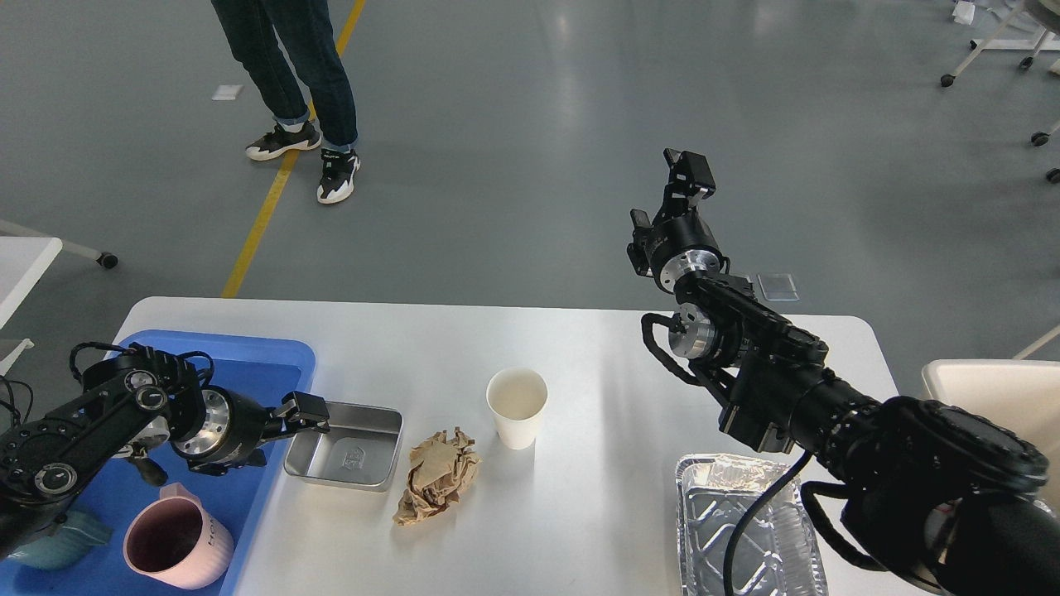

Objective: Tidy desktop
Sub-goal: 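Reach the left gripper to the small steel tray and grasp it, then lift the steel tray and tip it over the blue tub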

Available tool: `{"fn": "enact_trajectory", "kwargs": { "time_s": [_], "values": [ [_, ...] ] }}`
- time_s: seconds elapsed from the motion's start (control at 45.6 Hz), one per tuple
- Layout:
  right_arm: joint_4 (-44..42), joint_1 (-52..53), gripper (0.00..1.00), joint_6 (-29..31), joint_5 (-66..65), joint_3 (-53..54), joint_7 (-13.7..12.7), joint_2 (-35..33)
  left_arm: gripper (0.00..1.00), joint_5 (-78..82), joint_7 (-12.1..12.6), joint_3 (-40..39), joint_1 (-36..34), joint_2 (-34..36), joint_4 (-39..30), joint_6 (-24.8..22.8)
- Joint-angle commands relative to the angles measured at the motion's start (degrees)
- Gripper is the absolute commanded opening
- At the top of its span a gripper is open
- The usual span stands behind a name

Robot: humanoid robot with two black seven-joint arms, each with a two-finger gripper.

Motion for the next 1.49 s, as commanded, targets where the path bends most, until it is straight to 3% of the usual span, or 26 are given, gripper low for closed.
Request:
{"fn": "enact_trajectory", "kwargs": {
  "time_s": [0.0,0.088,0.154,0.219,0.307,0.439,0.505,0.592,0.768,1.163,1.47],
  "values": [
    [0.0,-0.1,1.00,0.0,0.0,0.0,0.0,-0.1,0.92,0.5,0.0,0.0,0.0,-0.9,0.4,0.4],
    [0.0,-0.1,1.00,0.1,-0.1,0.0,0.0,-0.1,0.87,0.6,0.3,0.0,0.0,-1.3,0.4,0.4],
    [-0.1,-0.1,1.00,0.1,-0.1,0.0,0.0,-0.1,0.74,0.7,1.1,0.0,0.0,-1.5,0.4,0.5],
    [-0.1,-0.1,1.00,0.1,-0.1,0.0,0.0,-0.1,0.61,0.7,3.0,0.0,-0.1,-2.0,0.4,0.4],
    [-0.1,-0.1,1.00,0.1,0.0,0.0,0.0,-0.2,0.54,0.6,5.5,0.0,-0.4,-2.2,0.4,-0.4],
    [-0.1,-0.2,1.00,0.0,0.0,0.0,0.0,-0.3,0.45,0.6,6.1,0.3,-0.5,-2.3,0.3,-1.5],
    [-0.1,-0.2,1.00,0.0,0.0,0.0,0.0,-0.4,0.32,0.6,5.6,0.5,-0.5,-2.9,0.4,-1.1],
    [-0.1,-0.4,1.00,0.1,0.0,0.0,0.1,-0.5,0.31,0.6,5.6,0.6,-0.5,-3.3,0.4,-0.9],
    [-0.1,-0.5,1.00,0.0,0.0,0.0,0.0,-0.5,0.20,0.6,6.2,0.7,-0.5,-3.4,0.4,-1.4],
    [-0.1,-1.1,1.00,0.0,0.0,0.0,0.0,-0.5,0.01,0.5,7.3,0.8,-0.6,-2.8,0.0,-6.6],
    [-0.1,-1.2,1.00,0.0,0.0,0.0,0.0,-0.6,0.00,0.4,7.3,0.0,-0.6,0.1,-1.0,-7.4]
  ]
}}
